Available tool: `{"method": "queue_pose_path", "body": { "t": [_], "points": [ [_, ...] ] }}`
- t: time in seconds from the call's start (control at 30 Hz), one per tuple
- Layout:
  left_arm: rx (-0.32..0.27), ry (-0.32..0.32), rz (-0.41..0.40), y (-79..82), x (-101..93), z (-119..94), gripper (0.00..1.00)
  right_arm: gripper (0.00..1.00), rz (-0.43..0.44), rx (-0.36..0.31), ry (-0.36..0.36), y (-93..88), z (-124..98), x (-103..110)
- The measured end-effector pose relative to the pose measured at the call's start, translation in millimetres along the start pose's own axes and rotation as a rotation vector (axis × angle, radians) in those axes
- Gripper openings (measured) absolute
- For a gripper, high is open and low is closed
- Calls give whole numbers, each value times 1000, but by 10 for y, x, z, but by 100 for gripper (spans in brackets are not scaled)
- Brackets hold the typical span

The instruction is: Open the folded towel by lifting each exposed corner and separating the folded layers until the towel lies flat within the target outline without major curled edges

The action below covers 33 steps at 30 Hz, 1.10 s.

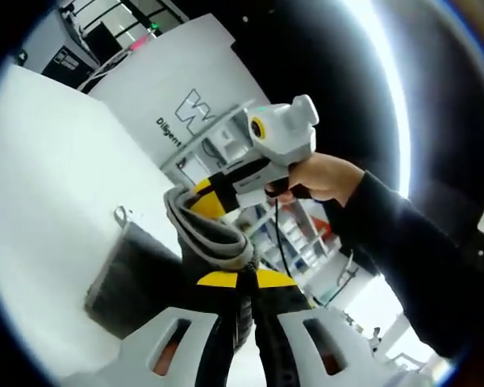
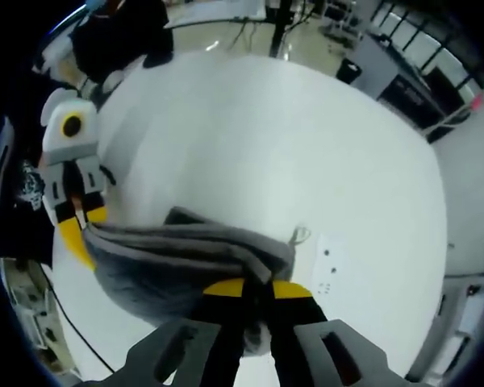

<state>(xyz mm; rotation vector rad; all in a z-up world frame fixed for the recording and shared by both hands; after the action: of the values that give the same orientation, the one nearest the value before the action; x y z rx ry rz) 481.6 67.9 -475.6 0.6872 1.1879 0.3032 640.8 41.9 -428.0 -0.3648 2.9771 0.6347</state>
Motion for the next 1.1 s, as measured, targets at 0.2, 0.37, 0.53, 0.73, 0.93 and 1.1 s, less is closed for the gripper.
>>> {"method": "queue_pose_path", "body": {
  "t": [0.2, 0.37, 0.53, 0.73, 0.93, 1.1],
  "points": [
    [-2, -6, 1, -12, -63, 4, 2, 5, -3, -9, -17, -15, -72, 21],
    [-4, -11, 9, -14, -103, -1, 2, 5, 5, -21, -25, -2, -79, 46],
    [1, -16, 15, -33, -113, -17, 2, 5, 4, -20, -30, -17, -88, 72],
    [-1, -20, 13, -36, -130, -15, 2, 5, 10, -28, -42, -46, -150, 80],
    [1, -21, 2, -52, -142, -1, 2, 5, -3, -32, -52, -83, -172, 90],
    [4, -23, 4, -66, -158, 6, 2, 5, -5, -40, -56, -98, -172, 93]
  ]
}}
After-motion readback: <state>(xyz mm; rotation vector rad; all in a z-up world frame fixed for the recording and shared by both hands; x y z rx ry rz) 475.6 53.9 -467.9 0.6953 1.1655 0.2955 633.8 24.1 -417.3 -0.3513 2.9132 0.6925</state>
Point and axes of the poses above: the point that each gripper's makers call its tool centre point, and the gripper's own axes: z roughly forward along the fingers, x roughly to its left, y roughly out of its top, the point moved 7 cm from there along -z, roughly backward along the fingers, and after that the axes turned 9 degrees about -x, right-handed, at the moved point
